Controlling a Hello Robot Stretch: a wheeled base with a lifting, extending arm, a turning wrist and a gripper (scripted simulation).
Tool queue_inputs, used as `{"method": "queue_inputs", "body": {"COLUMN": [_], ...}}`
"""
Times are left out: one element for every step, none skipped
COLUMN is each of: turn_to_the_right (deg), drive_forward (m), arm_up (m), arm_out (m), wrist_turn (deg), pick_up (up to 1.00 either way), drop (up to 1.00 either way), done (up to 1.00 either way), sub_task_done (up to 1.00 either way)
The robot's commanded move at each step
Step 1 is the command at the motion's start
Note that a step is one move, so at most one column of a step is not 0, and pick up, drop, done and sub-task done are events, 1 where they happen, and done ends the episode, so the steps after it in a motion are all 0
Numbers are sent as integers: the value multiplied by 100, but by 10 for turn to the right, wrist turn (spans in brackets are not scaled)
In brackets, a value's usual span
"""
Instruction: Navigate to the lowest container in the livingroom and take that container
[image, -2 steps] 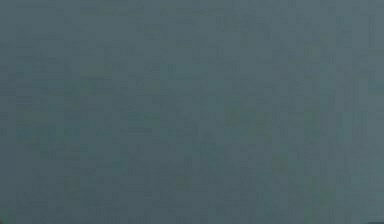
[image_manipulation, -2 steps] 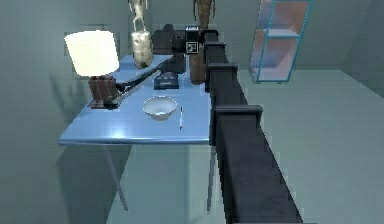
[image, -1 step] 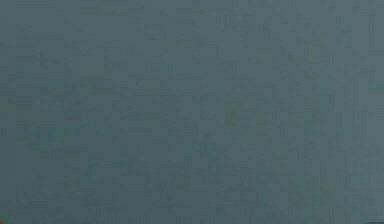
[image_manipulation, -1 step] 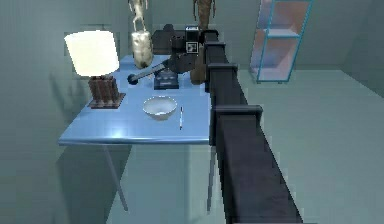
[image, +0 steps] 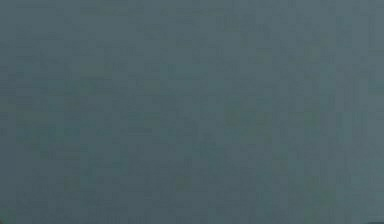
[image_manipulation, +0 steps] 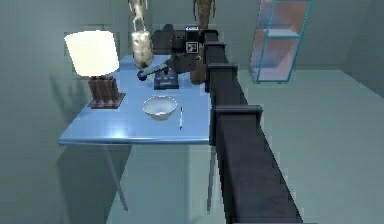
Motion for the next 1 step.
{"method": "queue_inputs", "body": {"turn_to_the_right": [0], "drive_forward": [0], "arm_up": [-16], "arm_out": [0], "wrist_turn": [0], "pick_up": [0], "drop": [0], "done": [0], "sub_task_done": [0]}}
